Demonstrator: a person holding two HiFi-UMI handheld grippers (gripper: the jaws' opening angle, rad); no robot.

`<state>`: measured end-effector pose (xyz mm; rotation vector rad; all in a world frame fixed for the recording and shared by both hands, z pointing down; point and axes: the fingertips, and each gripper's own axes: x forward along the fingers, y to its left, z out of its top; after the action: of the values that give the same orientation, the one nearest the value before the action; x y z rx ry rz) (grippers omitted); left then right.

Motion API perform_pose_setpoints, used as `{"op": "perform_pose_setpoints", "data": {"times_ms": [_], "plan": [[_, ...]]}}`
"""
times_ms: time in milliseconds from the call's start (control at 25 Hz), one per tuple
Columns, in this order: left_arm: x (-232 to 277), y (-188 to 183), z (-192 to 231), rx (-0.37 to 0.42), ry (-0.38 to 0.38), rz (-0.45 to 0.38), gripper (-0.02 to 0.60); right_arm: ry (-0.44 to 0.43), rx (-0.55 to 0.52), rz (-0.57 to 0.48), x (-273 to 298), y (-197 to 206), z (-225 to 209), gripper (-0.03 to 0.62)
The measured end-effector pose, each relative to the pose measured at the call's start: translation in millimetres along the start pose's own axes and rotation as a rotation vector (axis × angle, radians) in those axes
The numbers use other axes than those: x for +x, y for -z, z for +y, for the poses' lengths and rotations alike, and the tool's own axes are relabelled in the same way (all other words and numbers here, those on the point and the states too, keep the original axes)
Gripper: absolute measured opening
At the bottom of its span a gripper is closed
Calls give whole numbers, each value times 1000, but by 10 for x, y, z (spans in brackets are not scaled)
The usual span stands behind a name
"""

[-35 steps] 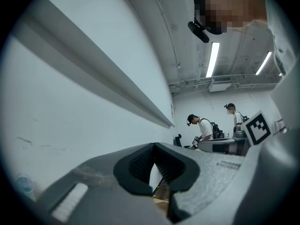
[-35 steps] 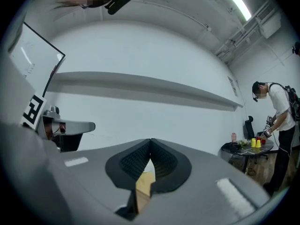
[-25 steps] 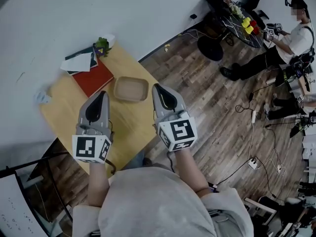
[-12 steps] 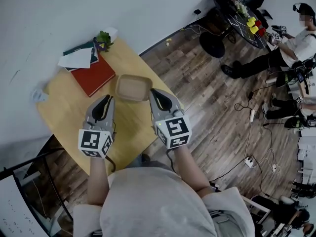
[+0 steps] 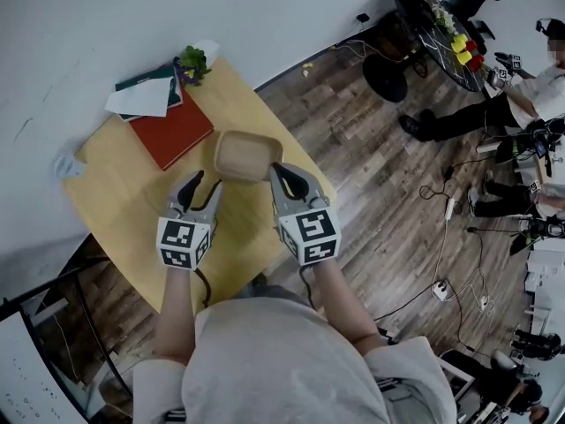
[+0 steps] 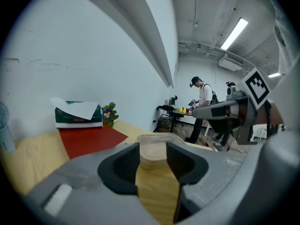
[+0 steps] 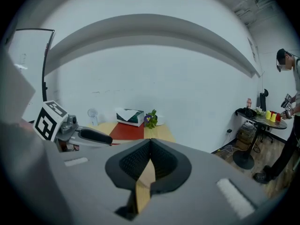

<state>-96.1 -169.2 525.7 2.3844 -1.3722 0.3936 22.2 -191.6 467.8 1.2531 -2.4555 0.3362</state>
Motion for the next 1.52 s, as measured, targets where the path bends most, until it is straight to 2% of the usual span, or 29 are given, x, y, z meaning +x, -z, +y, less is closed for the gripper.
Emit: {"op": "perform_pose_setpoints", "data": {"times_ms": [240,400,760,1320,1520], "plan": [[215,268,35,25,13,107,239,-5,-4,23,105,59,17,2],[342,449,59,77,7,179,271,-4,0,32,154,80,12,2],[546,657,91,179,9,272,321,-4,3,42,183,121,-29,2],[781,731,44,256,72,339,322,19,-22,57,139,140,-104,2],[836,702,-63,233,88,325,322,32,-31,71,97,175,-136,2]]}}
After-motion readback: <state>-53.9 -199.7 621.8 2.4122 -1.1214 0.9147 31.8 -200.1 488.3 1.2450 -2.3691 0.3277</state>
